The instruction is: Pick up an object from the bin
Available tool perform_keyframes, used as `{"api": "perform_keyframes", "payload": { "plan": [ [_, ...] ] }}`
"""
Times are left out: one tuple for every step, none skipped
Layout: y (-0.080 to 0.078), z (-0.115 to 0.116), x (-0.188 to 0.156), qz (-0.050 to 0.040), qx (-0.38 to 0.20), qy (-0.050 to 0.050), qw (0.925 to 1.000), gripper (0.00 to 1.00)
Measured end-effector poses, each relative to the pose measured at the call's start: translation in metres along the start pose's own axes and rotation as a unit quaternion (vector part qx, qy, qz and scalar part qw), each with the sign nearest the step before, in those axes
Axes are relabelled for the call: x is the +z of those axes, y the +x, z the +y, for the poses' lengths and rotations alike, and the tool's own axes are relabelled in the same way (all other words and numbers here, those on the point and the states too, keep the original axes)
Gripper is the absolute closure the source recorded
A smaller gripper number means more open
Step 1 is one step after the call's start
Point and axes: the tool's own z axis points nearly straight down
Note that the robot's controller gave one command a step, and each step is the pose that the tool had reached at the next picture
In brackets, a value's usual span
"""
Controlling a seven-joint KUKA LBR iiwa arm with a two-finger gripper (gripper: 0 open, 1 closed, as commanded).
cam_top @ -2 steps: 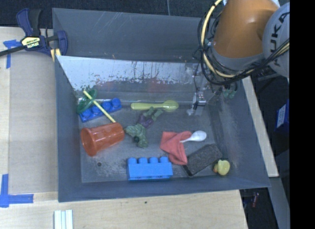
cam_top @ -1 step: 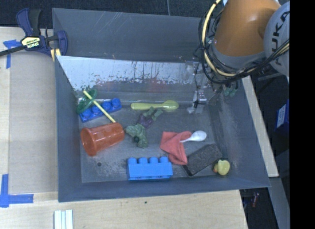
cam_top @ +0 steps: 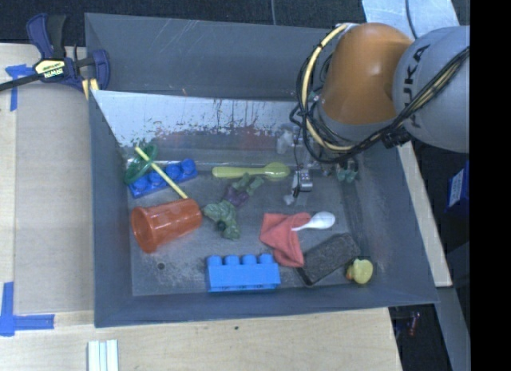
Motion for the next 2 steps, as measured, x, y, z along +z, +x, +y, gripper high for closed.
{"api": "perform_keyframes", "payload": {
  "plan": [
    [0.025, 0.027, 0.048, -0.0026, 0.008, 0.000, 1.0000, 0.00],
    [0.060, 0.013, 0.065, -0.0057, -0.071, 0.000, 0.9975, 0.00]
  ]
}}
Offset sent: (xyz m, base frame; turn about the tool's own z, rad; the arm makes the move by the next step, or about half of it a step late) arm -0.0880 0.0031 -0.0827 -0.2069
